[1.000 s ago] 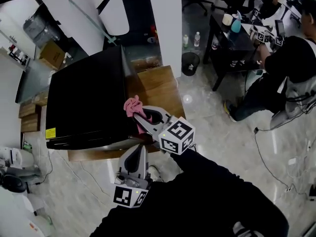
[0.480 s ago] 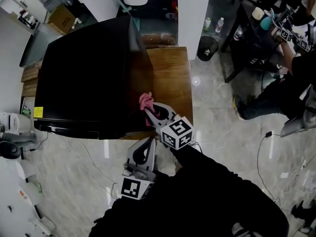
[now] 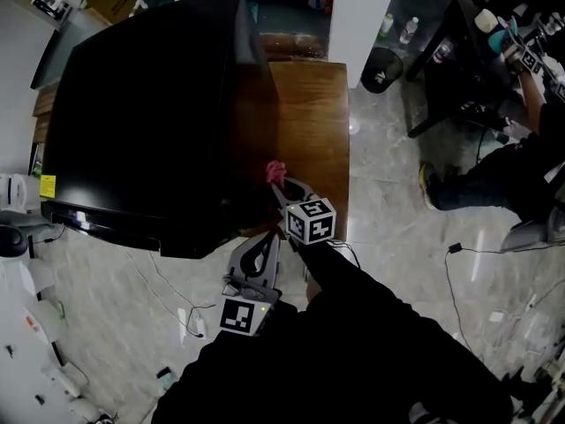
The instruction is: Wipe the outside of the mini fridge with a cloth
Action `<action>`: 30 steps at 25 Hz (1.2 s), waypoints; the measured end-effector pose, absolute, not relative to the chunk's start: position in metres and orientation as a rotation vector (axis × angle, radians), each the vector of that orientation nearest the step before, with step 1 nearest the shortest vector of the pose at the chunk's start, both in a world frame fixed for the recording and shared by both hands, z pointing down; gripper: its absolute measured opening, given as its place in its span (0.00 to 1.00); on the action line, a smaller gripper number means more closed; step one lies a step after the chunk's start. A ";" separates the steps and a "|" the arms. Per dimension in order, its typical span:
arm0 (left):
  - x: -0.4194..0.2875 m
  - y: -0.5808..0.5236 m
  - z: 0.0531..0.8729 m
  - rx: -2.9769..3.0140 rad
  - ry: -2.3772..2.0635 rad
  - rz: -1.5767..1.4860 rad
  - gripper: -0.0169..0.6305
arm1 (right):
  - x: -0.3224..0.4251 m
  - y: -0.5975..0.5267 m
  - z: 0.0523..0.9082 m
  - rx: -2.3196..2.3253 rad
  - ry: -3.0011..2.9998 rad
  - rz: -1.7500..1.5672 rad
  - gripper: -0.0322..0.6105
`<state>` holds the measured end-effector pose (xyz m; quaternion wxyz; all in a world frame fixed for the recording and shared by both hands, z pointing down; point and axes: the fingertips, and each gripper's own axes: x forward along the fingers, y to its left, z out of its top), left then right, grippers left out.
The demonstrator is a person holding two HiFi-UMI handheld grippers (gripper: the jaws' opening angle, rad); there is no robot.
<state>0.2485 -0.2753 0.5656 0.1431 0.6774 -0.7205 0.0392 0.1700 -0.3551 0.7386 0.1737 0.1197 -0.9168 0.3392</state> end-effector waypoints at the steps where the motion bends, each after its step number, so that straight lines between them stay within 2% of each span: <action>1: 0.248 -0.275 0.568 1.946 -2.075 0.115 0.04 | 0.170 -0.354 0.750 0.340 -2.563 0.964 0.16; 5: 0.250 -0.280 0.575 1.935 -2.044 0.166 0.04 | 0.170 -0.349 0.785 0.304 -2.422 0.967 0.16; 8: 0.256 -0.293 0.563 1.956 -2.023 0.151 0.04 | 0.176 -0.356 0.777 0.270 -2.385 0.953 0.16; 14: 0.263 -0.333 0.494 1.988 -2.086 -0.006 0.04 | 0.180 -0.431 0.634 0.326 -2.679 0.949 0.17; 20: 0.262 -0.375 0.436 1.981 -2.218 -0.090 0.04 | 0.154 -0.475 0.501 0.152 -2.918 1.028 0.17; 30: 0.243 -0.398 0.428 1.907 -2.344 -0.080 0.04 | 0.103 -0.508 0.419 -0.161 -2.963 1.378 0.17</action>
